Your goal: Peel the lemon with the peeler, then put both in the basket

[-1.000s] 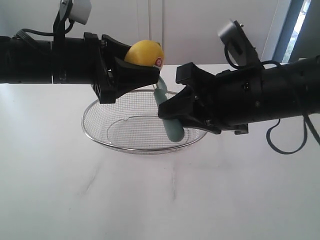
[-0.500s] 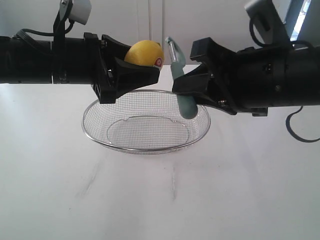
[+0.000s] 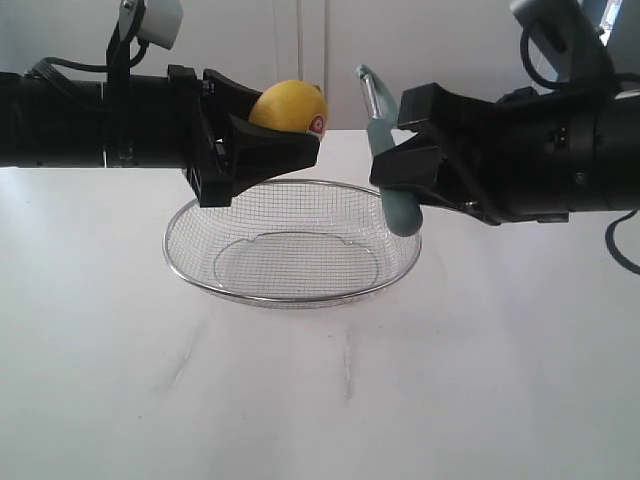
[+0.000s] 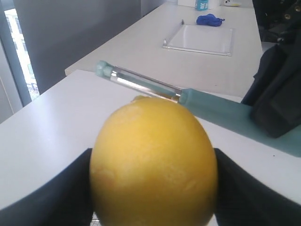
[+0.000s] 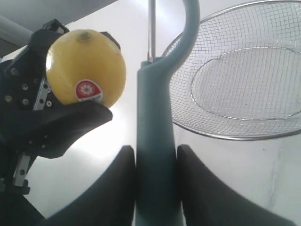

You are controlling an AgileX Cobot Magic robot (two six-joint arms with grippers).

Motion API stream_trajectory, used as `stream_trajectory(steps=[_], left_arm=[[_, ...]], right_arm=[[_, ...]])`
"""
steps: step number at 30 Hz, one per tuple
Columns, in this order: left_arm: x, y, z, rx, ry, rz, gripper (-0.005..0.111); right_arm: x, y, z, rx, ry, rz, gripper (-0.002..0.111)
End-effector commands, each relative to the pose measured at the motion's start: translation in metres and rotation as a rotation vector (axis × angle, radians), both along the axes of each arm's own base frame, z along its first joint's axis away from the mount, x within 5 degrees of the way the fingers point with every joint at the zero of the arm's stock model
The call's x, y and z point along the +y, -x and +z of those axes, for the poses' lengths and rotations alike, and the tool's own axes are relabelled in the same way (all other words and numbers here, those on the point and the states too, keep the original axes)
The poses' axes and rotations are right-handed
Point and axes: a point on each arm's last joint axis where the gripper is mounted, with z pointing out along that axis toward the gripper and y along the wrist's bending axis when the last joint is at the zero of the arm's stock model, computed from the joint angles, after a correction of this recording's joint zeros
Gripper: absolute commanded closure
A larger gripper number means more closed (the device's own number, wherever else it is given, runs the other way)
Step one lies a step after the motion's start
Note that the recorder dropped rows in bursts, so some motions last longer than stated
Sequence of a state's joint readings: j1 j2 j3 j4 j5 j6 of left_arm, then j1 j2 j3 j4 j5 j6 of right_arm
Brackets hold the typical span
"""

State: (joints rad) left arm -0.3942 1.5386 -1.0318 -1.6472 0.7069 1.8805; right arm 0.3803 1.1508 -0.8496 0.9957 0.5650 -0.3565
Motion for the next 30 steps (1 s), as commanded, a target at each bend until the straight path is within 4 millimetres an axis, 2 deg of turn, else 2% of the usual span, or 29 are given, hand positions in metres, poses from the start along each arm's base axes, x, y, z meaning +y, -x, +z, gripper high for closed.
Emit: stream_trajectory(steps=[1, 13, 23, 30], left_arm=[[0.001, 0.003, 0.005, 0.001, 0.035, -0.007, 0.107], [0.001, 0.004, 0.006, 0.001, 0.039, -0.014, 0.107], [0.001, 0.004, 0.006, -0.001, 0.039, -0.014, 0.107], [0.001, 0.004, 0.006, -0.001, 0.037, -0.015, 0.107]], right_arm=[[-0.001, 0.001, -0.002, 0.007, 0.031, 0.017, 0.108], [0.005, -0.015, -0.029, 0.124, 0.090, 0.021, 0.108], [0.021, -0.050, -0.027, 0.147, 0.108, 0.072, 0.108], [0.030, -0.075, -0.036, 0.157, 0.173, 0.105, 0.108]])
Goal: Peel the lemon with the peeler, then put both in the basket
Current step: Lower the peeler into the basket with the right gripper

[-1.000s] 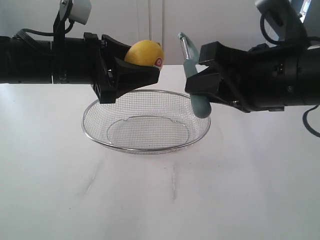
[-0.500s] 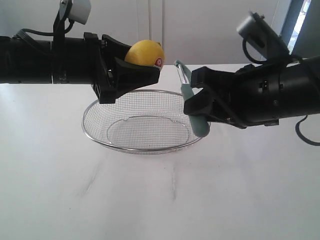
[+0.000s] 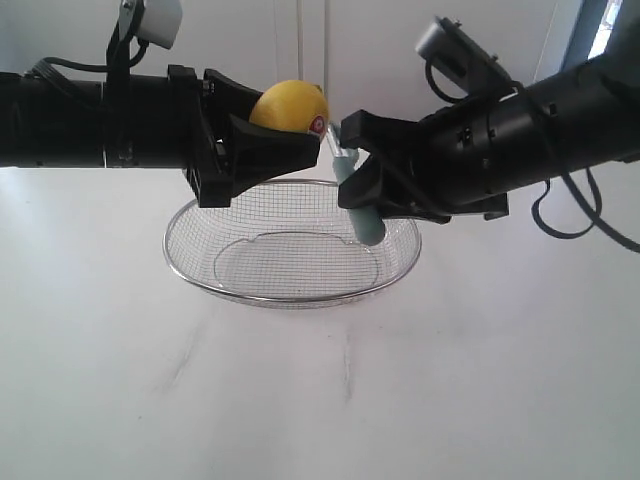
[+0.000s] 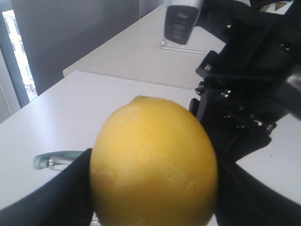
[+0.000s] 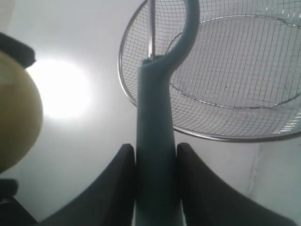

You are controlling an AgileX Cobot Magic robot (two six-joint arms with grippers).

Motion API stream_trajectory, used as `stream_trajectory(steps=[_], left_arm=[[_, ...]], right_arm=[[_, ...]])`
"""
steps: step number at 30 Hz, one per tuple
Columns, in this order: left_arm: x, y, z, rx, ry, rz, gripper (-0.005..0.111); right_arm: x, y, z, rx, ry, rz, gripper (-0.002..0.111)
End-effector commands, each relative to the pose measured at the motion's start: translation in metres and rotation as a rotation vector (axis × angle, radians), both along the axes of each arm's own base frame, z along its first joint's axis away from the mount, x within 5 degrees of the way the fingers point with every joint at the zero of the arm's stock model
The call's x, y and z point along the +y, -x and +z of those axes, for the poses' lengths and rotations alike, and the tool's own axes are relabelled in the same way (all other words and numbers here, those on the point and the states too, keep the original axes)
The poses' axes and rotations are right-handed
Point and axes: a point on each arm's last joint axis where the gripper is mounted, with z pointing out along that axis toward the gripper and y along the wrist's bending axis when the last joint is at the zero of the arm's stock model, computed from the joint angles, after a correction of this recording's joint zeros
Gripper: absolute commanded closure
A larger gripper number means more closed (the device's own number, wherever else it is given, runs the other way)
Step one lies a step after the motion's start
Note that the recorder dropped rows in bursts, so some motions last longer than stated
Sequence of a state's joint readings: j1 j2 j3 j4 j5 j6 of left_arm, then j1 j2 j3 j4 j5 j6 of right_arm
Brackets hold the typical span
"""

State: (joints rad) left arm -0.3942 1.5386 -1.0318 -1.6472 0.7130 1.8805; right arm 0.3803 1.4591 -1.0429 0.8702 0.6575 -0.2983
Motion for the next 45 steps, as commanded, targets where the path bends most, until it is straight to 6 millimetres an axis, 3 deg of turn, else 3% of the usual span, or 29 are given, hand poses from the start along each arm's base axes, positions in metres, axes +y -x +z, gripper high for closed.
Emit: stream_trajectory(steps=[1, 16, 23, 45], left_arm=[[0.001, 0.004, 0.005, -0.001, 0.034, -0.010, 0.107], [0.001, 0.003, 0.005, -0.002, 0.028, -0.002, 0.107], [0.001, 0.003, 0.005, -0.004, 0.027, -0.002, 0.107], [0.001, 0.003, 0.005, -0.005, 0.025, -0.003, 0.107]], right_arm=[[0.005, -0.015, -0.005, 0.003, 0.053, 0.049, 0.108], [0.015, -0.069, -0.019, -0.026, 0.347, 0.252, 0.108], [0.018, -0.091, -0.038, -0.041, 0.446, 0.299, 0.108], [0.028, -0.120, -0.092, -0.070, 0.490, 0.315, 0.108]])
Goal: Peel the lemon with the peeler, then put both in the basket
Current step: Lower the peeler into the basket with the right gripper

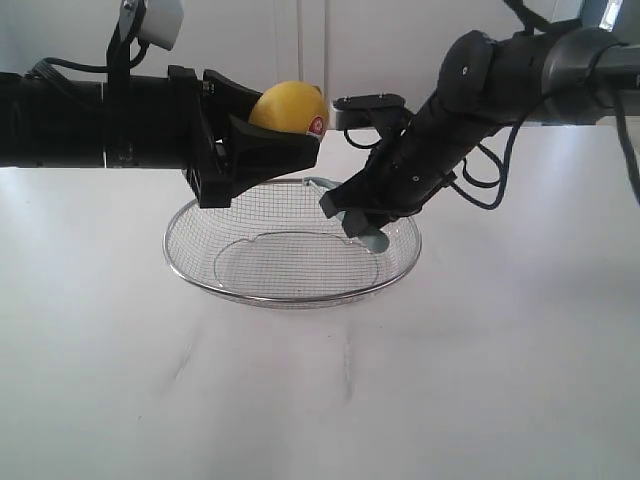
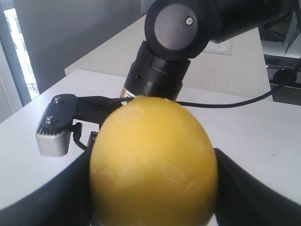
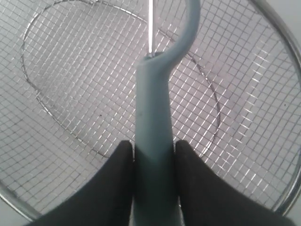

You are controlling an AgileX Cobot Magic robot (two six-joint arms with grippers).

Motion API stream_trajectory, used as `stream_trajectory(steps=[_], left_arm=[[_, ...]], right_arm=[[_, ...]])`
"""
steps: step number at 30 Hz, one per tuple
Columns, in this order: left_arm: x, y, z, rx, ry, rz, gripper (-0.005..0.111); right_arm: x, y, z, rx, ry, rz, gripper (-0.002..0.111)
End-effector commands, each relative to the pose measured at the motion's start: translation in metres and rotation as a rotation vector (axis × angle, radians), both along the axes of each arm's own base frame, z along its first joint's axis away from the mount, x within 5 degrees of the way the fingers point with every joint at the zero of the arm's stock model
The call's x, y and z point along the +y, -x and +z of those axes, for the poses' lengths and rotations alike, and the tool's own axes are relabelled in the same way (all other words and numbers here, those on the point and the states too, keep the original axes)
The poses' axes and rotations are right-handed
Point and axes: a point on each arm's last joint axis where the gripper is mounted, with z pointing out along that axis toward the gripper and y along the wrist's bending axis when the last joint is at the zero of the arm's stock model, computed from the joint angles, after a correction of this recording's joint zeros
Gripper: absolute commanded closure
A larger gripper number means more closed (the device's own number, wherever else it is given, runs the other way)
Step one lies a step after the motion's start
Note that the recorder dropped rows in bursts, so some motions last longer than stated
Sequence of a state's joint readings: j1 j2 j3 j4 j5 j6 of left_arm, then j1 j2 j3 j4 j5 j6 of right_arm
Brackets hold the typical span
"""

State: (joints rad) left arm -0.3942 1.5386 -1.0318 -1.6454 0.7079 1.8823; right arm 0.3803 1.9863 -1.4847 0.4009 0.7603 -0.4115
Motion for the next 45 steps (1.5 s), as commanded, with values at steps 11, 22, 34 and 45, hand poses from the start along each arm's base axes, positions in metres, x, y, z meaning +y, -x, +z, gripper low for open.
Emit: stream_trajectory(steps=[11, 22, 34, 45], left_arm=[[0.001, 0.004, 0.005, -0.001, 0.030, -0.009, 0.107], [0.001, 0.004, 0.005, 0.001, 0.031, -0.008, 0.107], [0.001, 0.004, 0.005, 0.001, 0.031, -0.008, 0.107], [0.001, 0.004, 0.005, 0.001, 0.031, -0.008, 0.107]], right_arm=[[0.003, -0.012, -0.026, -0.023, 0.010, 0.002, 0.108], [0.005, -0.013, -0.038, 0.007, 0.003, -0.010, 0.108], [0.005, -0.014, -0.038, 0.003, 0.001, -0.015, 0.078], [0.005, -0.014, -0.038, 0.001, 0.001, -0.016, 0.059]])
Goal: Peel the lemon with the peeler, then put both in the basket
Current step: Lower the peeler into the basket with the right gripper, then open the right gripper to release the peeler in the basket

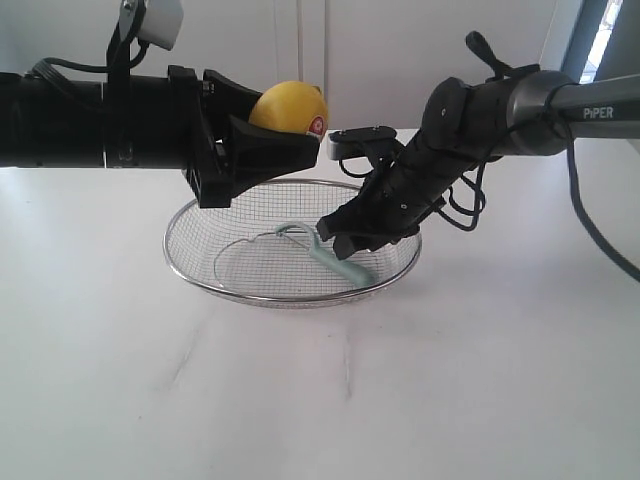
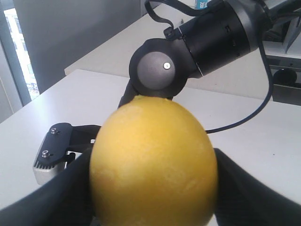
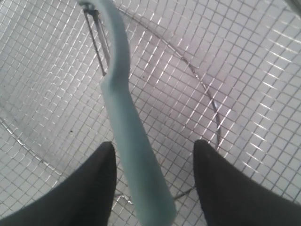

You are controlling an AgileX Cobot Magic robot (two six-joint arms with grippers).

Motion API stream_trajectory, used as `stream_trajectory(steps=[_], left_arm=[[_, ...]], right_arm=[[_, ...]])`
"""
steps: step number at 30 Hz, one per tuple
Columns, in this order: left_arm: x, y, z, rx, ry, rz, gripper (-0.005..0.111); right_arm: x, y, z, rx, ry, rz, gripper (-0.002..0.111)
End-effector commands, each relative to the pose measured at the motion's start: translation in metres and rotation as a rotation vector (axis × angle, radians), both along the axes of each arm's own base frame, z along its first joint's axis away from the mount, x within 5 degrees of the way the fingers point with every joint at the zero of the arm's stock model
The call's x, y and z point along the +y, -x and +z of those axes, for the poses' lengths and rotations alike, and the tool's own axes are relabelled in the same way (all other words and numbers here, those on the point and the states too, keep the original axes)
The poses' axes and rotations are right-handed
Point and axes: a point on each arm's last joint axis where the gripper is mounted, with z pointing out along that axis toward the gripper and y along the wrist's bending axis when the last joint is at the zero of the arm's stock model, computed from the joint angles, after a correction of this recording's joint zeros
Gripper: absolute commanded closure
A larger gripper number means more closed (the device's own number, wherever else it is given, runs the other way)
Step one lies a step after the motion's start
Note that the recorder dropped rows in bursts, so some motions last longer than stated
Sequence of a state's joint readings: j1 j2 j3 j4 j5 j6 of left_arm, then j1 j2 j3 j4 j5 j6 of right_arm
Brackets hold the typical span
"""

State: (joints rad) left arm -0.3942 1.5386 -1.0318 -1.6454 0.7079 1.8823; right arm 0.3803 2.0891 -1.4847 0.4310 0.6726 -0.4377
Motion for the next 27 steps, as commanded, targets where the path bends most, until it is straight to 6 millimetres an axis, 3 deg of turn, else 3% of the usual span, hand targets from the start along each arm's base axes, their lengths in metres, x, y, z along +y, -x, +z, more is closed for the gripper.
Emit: stream_trajectory(steps=[1, 11, 27], left_arm=[[0.001, 0.004, 0.005, 0.001, 0.031, -0.008, 0.107], [0.001, 0.004, 0.005, 0.001, 0.031, -0.008, 0.107], [0.001, 0.003, 0.005, 0.000, 0.030, -0.007, 0.107]], right_arm=[[0.001, -0.001, 0.003, -0.014, -0.005, 0.007, 0.059], [0.001, -0.003, 0.004, -0.030, -0.009, -0.006, 0.059], [-0.001, 0.004, 0.040, -0.082, -0.041, -0.007, 0.059]])
